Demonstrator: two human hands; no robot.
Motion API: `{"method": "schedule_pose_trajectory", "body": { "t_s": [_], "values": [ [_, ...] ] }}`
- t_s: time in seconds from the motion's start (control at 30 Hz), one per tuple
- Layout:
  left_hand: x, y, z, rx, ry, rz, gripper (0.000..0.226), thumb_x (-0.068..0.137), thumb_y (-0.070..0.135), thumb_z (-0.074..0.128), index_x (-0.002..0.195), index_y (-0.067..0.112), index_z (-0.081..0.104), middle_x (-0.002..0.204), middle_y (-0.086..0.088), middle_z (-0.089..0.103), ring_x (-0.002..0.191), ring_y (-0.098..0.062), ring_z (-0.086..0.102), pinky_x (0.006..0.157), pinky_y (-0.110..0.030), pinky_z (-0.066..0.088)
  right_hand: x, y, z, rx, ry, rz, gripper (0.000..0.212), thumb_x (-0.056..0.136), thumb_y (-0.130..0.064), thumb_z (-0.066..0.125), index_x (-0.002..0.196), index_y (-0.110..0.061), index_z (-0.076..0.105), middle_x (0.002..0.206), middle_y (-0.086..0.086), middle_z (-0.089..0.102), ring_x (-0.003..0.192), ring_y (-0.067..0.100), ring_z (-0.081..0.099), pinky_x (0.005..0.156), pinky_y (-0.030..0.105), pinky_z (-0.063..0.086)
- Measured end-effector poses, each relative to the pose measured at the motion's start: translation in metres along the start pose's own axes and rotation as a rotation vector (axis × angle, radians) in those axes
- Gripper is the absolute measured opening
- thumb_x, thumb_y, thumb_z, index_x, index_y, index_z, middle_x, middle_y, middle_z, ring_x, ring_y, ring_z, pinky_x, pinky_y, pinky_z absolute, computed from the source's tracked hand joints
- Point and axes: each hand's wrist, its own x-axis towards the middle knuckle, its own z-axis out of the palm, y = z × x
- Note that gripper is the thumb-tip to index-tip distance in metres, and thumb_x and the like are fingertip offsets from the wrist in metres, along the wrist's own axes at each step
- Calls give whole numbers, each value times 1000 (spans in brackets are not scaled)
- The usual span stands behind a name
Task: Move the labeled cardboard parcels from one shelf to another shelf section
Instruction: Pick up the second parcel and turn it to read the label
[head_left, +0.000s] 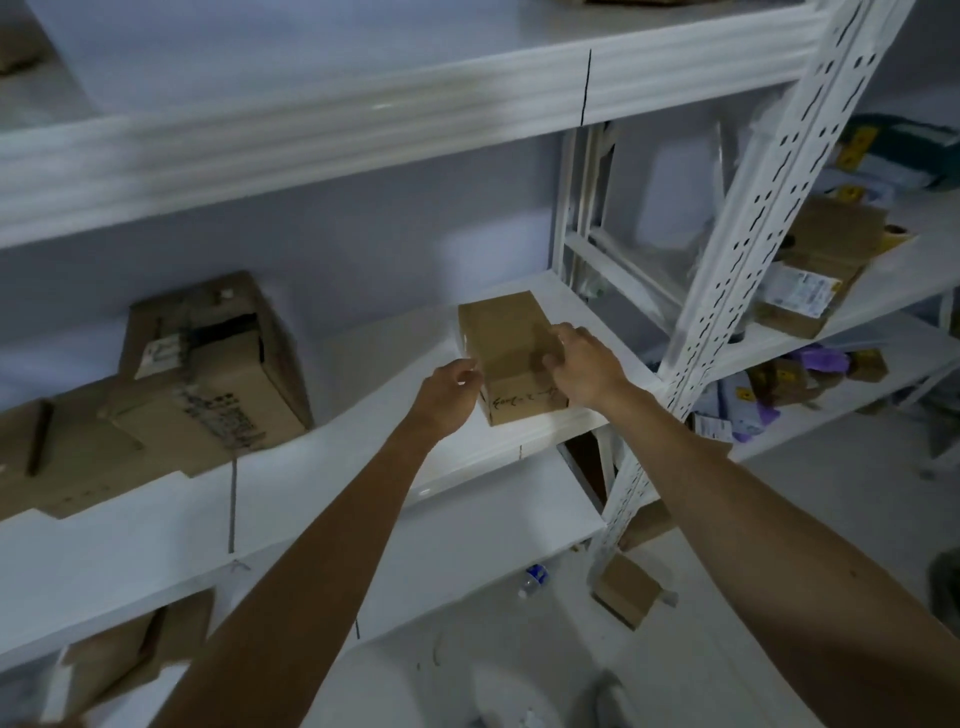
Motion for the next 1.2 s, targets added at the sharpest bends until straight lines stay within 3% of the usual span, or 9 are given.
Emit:
{"method": "schedule_pose_trajectory", "body": {
  "t_s": [0.13, 0.23, 0.4, 0.53, 0.6, 0.7, 0.83, 1.0, 1.2],
  "values": [
    [9, 9, 23, -32, 22, -109, 62, 104, 46, 48, 155, 13, 40, 153, -11, 54, 132, -31, 58, 91, -31, 41, 16, 22, -5, 81, -107, -7, 55, 105, -27, 51, 157, -19, 37, 149, 17, 52, 131, 36, 55, 103, 37, 43],
    [11, 16, 42, -112, 34, -210, 63, 104, 41, 48, 157, 9, 37, 157, -14, 50, 137, -33, 53, 102, -37, 43, 26, 38, -10, 137, -184, -9, 55, 105, -28, 51, 157, -17, 37, 154, 13, 51, 137, 32, 52, 112, 38, 41],
    [11, 20, 54, -334, 147, -315, 54, 104, 38, 51, 151, 10, 51, 145, -14, 60, 132, -32, 58, 114, -45, 47, 40, 50, -13, 228, -291, 32, 56, 107, -36, 48, 156, -10, 38, 155, 13, 50, 138, 33, 50, 104, 33, 40],
    [5, 19, 64, -311, 214, -317, 46, 106, 32, 48, 147, 14, 55, 128, -13, 69, 95, -23, 66, 74, -28, 52, 45, 56, -5, 296, -396, 64, 62, 107, -40, 50, 157, -5, 37, 158, 13, 47, 141, 32, 48, 117, 45, 40],
    [2, 16, 68, -316, 253, -318, 42, 105, 29, 49, 144, 15, 58, 106, -8, 69, 76, -16, 59, 70, -29, 46, 47, 59, -3, 350, -397, 76, 62, 106, -41, 52, 154, -3, 41, 154, 13, 51, 137, 31, 52, 115, 46, 43],
    [-3, 15, 76, -410, 264, -349, 36, 105, 33, 51, 137, 18, 62, 105, -6, 65, 90, -22, 60, 91, -39, 51, 51, 68, 1, 504, -440, 103, 61, 104, -40, 58, 152, -4, 46, 152, 11, 54, 135, 29, 54, 116, 46, 44],
    [-9, 22, 80, -549, 290, -425, 21, 101, 33, 53, 92, 21, 68, 99, -6, 64, 93, -24, 58, 82, -34, 49, 57, 79, 7, 692, -417, 234, 48, 96, -37, 62, 134, -8, 64, 135, 12, 67, 118, 27, 65, 107, 44, 52],
    [-15, 22, 81, -532, 282, -455, 50, 102, 47, 55, 120, 3, 71, 120, -9, 71, 112, -27, 66, 99, -40, 53, 54, 83, 12, 685, -355, 318, 58, 98, -53, 54, 130, -6, 66, 128, 12, 68, 116, 30, 64, 108, 47, 51],
    [-26, 20, 65, -571, 242, -486, 46, 95, 62, 58, 105, 17, 65, 119, -8, 70, 105, -22, 70, 96, -39, 57, 40, 69, 19, 638, -390, 258, 62, 99, -55, 54, 131, -3, 64, 122, 10, 66, 115, 30, 64, 108, 47, 51]
  ]
}}
